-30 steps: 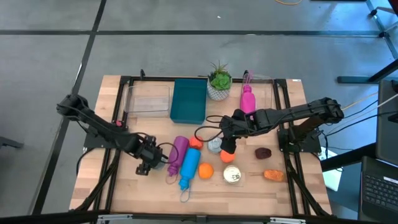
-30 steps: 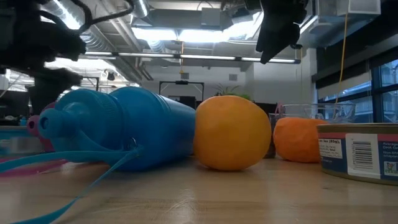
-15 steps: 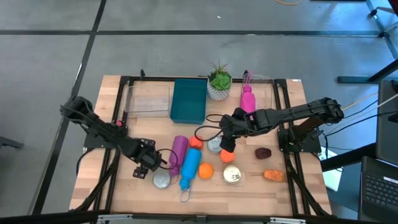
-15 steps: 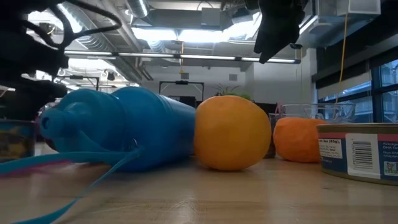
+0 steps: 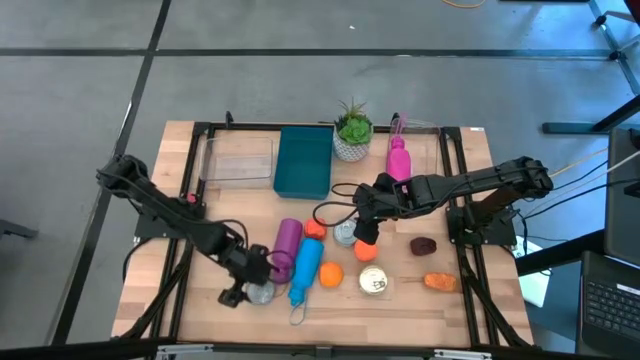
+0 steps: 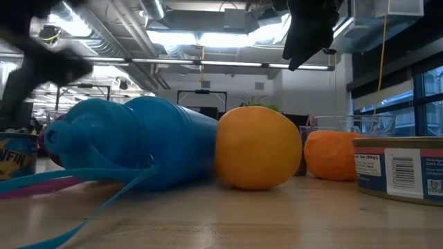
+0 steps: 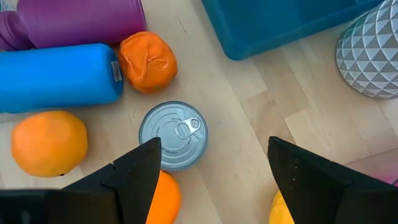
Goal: Pick & Place Food Item
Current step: Put the light blue tuna can into the left transparent bin
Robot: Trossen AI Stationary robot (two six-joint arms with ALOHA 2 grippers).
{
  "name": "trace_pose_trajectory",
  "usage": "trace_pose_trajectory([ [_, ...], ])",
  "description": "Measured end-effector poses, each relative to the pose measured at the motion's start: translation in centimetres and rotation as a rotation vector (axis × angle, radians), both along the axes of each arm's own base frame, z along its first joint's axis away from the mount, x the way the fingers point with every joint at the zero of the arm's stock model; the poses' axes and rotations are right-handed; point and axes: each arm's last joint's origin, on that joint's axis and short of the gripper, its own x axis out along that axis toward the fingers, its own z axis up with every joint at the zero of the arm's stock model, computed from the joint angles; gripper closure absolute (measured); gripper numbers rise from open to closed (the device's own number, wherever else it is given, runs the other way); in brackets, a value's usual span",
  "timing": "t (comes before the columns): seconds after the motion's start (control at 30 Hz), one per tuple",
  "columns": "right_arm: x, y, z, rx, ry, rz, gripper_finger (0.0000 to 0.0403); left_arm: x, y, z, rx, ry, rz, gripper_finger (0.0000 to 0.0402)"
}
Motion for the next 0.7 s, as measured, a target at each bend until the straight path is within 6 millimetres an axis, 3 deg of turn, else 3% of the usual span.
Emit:
trace_pose_trajectory([
  [0.1,0.0,0.0,0.0,0.000,0.000,0.000,0.0113,0.2,-0.9,1.1,0.010,-0.091,-0.030,0.0064],
  [0.23,0.0,0.0,0.0,0.000,0.001,0.000,0.0113,0.1,-1.4,0.8,0.093,-0.138,0.006,0.0067],
  [0.4,0.0,0.0,0.0,0.006,0.003,0.003,0.0113,0.6,-1.6,-0.5,0.154,-0.106,0.094,0.0068],
  [0.7,0.0,0.0,0.0,0.007,0.003,0.004,0.0113,0.8,-1.7,-3.7,0.262,0.076,0.096,0.0069],
])
